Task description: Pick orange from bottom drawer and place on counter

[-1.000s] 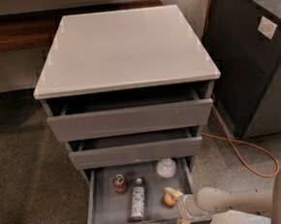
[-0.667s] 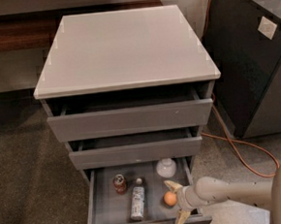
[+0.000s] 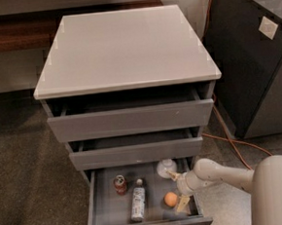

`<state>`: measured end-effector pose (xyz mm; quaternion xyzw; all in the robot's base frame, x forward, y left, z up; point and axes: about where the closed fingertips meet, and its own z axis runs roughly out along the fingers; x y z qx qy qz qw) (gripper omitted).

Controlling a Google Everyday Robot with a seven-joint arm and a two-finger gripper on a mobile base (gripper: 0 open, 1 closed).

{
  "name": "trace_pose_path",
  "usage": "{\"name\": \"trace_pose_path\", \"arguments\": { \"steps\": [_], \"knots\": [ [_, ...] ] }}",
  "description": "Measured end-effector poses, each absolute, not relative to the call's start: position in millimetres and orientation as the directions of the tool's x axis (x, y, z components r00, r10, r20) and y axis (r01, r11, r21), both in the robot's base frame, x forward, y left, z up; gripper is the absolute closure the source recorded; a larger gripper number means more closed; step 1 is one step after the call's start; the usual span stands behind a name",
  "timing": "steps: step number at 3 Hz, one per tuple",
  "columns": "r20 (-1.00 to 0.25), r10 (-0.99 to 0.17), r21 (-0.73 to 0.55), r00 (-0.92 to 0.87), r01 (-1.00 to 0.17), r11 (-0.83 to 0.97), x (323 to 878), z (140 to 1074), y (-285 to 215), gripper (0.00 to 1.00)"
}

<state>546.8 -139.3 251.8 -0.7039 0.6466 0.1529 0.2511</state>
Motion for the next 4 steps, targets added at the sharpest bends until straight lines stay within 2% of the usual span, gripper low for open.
{"name": "trace_pose_path", "arguments": {
  "steps": [2, 4],
  "knots": [
    [-0.497, -0.867, -0.084, 0.034, -0.996, 0.009, 582.3, 197.4, -155.1, 0.0],
    [-0.467, -0.884, -0.07, 0.026, -0.997, 0.008, 584.0, 158.7, -152.0, 0.0]
  ]
}}
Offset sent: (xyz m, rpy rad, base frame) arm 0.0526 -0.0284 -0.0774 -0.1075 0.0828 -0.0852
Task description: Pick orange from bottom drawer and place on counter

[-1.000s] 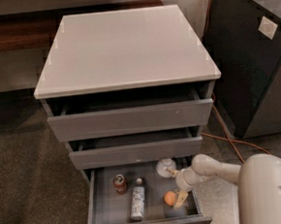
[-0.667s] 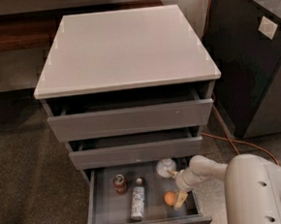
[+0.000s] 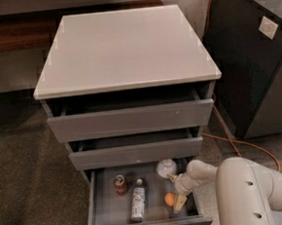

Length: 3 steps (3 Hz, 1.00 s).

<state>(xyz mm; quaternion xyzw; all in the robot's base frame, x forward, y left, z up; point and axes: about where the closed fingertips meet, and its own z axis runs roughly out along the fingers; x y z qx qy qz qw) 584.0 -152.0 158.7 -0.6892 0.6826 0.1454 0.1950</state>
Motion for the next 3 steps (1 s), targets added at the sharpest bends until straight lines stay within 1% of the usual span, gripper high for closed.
{"name": "trace_pose_path", "arguments": {
  "steps": [2, 3],
  "knots": [
    [-0.448, -0.894, -0.072, 0.036, -0.997, -0.004, 585.5, 133.3, -144.4, 0.03],
    [-0.439, -0.898, -0.076, 0.034, -0.997, 0.0, 584.9, 131.9, -147.0, 0.2]
  ]
}}
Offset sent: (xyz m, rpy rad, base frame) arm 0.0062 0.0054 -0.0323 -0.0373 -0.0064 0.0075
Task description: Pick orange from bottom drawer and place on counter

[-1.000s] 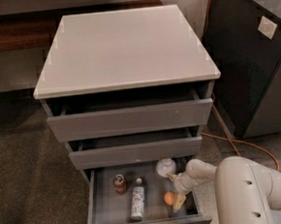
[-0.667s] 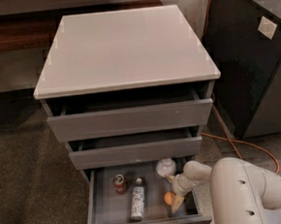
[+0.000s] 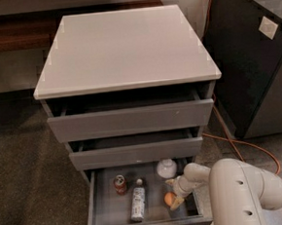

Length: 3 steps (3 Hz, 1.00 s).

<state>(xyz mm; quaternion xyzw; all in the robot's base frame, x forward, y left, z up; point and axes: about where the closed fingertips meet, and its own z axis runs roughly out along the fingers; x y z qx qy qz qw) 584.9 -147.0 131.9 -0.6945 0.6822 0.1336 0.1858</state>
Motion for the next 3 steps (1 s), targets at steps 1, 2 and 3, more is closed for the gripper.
{"name": "trace_pose_path", "arguments": {
  "steps": [1, 2, 3],
  "knots": [
    [-0.431, -0.901, -0.095, 0.042, -0.995, -0.001, 581.6, 142.4, -149.5, 0.52],
    [-0.43, -0.901, -0.111, 0.053, -0.994, -0.006, 578.8, 153.2, -149.5, 0.75],
    [-0.454, -0.886, -0.171, 0.093, -0.985, -0.016, 578.8, 187.1, -144.4, 0.98]
  ]
}}
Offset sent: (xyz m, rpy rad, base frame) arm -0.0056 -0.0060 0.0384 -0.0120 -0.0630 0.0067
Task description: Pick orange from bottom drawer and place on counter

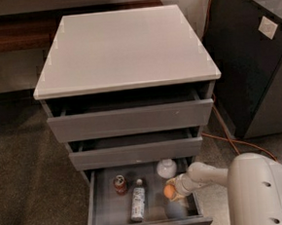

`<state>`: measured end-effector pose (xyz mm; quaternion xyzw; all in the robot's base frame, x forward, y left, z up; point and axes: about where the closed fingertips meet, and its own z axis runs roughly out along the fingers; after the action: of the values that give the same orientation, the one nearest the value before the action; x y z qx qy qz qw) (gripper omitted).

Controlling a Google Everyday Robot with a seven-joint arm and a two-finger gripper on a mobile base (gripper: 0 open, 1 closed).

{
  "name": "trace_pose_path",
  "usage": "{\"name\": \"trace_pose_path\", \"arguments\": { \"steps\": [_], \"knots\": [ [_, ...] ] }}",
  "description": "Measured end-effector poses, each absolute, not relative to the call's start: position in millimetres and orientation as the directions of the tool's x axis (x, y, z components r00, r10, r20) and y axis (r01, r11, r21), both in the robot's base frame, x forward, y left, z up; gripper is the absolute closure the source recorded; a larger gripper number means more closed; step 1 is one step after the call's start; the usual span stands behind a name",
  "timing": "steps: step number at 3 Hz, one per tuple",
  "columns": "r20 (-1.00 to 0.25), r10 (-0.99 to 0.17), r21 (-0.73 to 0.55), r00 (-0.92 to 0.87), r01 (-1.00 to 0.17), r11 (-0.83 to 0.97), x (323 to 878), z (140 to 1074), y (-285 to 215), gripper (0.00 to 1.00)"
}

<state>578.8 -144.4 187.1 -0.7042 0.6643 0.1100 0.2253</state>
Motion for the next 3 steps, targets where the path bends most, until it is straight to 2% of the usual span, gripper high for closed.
{"name": "trace_pose_path", "arguments": {
  "steps": [1, 3],
  "knots": [
    [-0.483, -0.856, -0.269, 0.186, -0.961, -0.057, 570.8, 249.3, -127.3, 1.0],
    [-0.462, -0.818, -0.368, 0.343, -0.913, -0.175, 533.7, 361.0, -88.0, 1.0]
  ]
}}
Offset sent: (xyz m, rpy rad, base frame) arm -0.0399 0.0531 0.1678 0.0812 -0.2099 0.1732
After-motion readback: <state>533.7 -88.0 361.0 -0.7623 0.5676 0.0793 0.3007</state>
